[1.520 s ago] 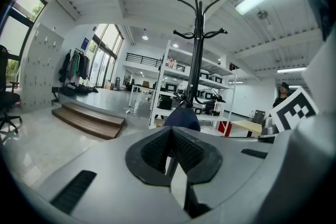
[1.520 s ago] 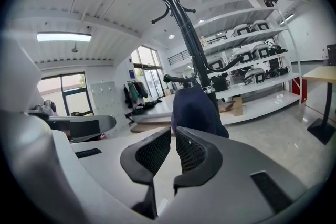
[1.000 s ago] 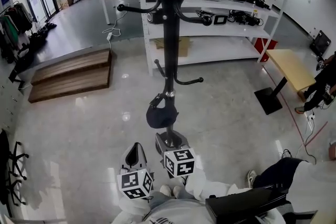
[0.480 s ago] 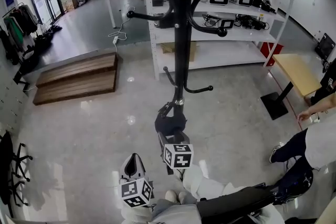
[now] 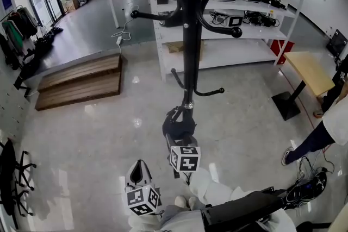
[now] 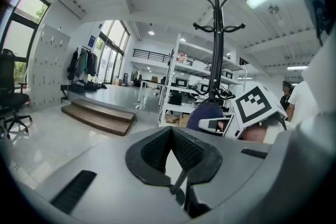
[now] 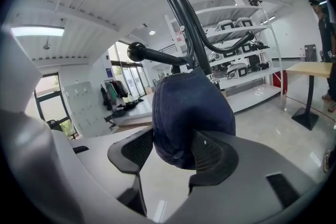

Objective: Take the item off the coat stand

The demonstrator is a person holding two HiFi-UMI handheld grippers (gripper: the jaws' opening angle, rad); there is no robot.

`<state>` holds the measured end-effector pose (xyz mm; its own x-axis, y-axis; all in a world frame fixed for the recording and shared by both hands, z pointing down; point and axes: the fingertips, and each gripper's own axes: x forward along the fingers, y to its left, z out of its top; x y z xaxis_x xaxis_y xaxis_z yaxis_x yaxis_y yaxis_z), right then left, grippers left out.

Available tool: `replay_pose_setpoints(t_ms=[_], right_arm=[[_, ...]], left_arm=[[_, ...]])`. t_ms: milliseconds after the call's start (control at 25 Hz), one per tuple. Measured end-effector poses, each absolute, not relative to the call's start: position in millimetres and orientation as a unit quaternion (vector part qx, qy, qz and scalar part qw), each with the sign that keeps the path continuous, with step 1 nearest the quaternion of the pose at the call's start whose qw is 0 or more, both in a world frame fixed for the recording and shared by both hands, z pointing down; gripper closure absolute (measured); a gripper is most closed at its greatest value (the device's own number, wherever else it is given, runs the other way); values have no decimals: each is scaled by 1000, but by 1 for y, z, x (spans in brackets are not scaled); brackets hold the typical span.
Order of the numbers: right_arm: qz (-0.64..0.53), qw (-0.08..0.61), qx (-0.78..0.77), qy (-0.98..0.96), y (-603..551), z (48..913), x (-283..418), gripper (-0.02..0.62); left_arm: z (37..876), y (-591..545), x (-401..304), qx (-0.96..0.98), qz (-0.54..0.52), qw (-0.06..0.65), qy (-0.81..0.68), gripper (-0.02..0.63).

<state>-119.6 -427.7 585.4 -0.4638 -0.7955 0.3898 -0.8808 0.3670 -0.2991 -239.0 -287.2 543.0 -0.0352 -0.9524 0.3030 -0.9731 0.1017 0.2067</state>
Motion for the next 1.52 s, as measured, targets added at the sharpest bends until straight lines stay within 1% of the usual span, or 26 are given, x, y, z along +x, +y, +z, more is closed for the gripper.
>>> replay_pose_setpoints(t_ms=[40,160,200,360,480,560,720,1520], right_arm=[[237,90,513,-820,-428,585,-118,368],[233,92,523,-815,-426,586,-114,461],[233,93,524,-814,-426,587,-113,477],[232,94,526,-813,-424,586,-111,503],[225,96,532,-811,-423,585,-106,549],[219,95,532,-812,-423,584,-104,566],[203,97,535,-814,-419,581,-102,575],[132,81,511,-846,-390,533,-112,575]], left_arm=[[543,-287,-239,670,28,185,-718,614],[546,-288,-239,673,29,187,-716,614],[546,-288,-239,673,29,187,-715,614],[548,-289,-238,677,30,188,-711,614],[547,-289,-235,680,29,189,-708,614],[549,-288,-234,680,28,190,-707,614],[550,-285,-232,682,24,188,-707,614],[538,-268,-224,685,8,176,-706,614]])
